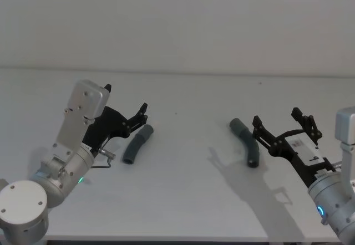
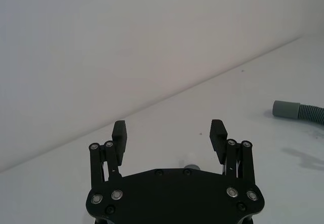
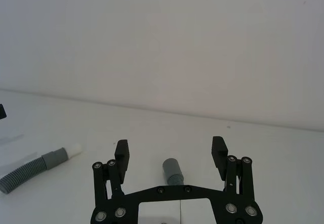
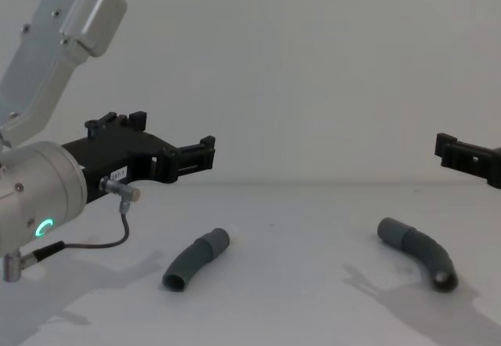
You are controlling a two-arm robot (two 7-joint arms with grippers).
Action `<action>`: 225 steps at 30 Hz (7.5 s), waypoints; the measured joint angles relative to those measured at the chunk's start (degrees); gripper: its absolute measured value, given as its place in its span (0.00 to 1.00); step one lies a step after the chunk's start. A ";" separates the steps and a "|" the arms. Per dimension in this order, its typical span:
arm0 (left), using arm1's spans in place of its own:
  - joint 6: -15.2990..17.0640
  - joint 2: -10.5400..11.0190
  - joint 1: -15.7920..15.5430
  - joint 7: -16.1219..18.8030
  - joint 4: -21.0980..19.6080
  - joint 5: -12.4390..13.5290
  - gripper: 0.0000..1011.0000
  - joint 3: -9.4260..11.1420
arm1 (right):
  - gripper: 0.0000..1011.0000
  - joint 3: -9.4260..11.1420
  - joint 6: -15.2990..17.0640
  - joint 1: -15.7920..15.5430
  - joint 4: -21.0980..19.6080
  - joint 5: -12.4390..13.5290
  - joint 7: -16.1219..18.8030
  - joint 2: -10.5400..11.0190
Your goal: Use both hands to pick up one end of the pipe from the table, align the ends, and insert them.
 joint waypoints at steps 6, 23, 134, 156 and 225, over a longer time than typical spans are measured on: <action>0.00 0.00 0.00 0.00 0.00 0.00 0.99 0.00 | 0.99 0.00 0.00 0.00 0.00 0.01 -0.01 0.00; 0.01 0.00 0.00 0.00 0.00 0.00 0.99 0.00 | 0.99 0.00 0.00 0.00 0.00 0.01 0.00 0.00; 33.68 -3.90 -13.38 -13.13 10.65 -3.50 0.99 -0.07 | 0.99 0.00 0.00 0.00 0.01 0.01 0.00 0.00; 35.78 -6.31 -16.49 -15.05 15.73 -3.38 0.99 0.14 | 0.99 0.00 0.00 0.01 0.01 0.01 0.00 0.00; 37.95 -7.46 -18.50 -16.22 18.03 1.40 0.35 2.59 | 0.99 0.00 0.00 0.01 0.01 0.00 0.00 0.00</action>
